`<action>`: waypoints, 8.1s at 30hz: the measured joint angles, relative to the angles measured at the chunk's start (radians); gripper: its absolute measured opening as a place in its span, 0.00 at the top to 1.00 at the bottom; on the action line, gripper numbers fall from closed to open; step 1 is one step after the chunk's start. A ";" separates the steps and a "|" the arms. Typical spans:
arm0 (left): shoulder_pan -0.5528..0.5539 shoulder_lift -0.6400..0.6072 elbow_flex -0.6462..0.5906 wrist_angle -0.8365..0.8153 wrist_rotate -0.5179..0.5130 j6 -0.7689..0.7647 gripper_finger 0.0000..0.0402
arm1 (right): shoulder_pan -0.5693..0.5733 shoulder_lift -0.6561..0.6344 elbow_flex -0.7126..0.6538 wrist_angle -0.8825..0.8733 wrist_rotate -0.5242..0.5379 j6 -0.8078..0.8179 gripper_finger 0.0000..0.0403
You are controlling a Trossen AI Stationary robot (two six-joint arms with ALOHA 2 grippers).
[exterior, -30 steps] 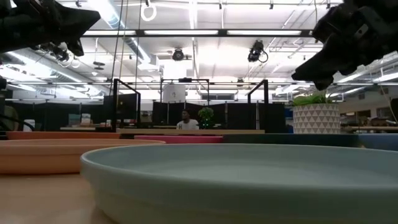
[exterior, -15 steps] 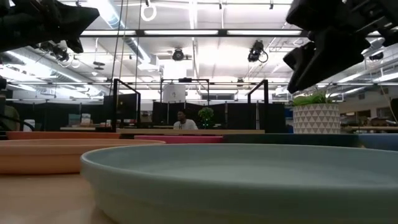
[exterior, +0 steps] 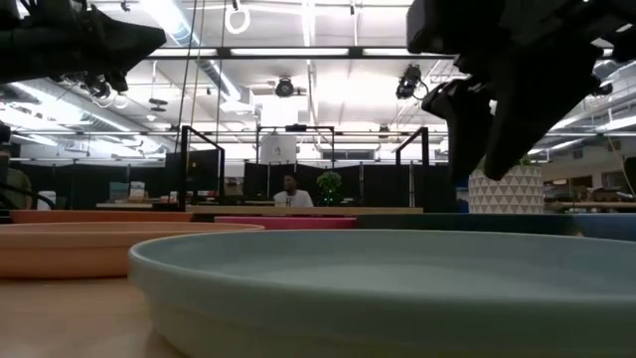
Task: Place and stack plates onto a shelf
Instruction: Put the dark blue plate on the shelf, then stack the pink plate on top of the dark blue plate on the shelf
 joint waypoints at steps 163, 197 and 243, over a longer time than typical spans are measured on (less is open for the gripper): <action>0.000 0.000 0.000 -0.294 -0.020 -0.282 0.66 | -0.369 0.232 0.124 0.177 0.076 -0.998 0.58; 0.000 0.000 0.000 -0.295 -0.019 -0.309 0.66 | -0.322 0.229 0.184 0.041 -0.058 -0.891 0.94; 0.000 0.000 0.000 -0.311 -0.019 -0.301 0.66 | -0.682 0.200 0.447 -0.184 0.119 -0.613 0.94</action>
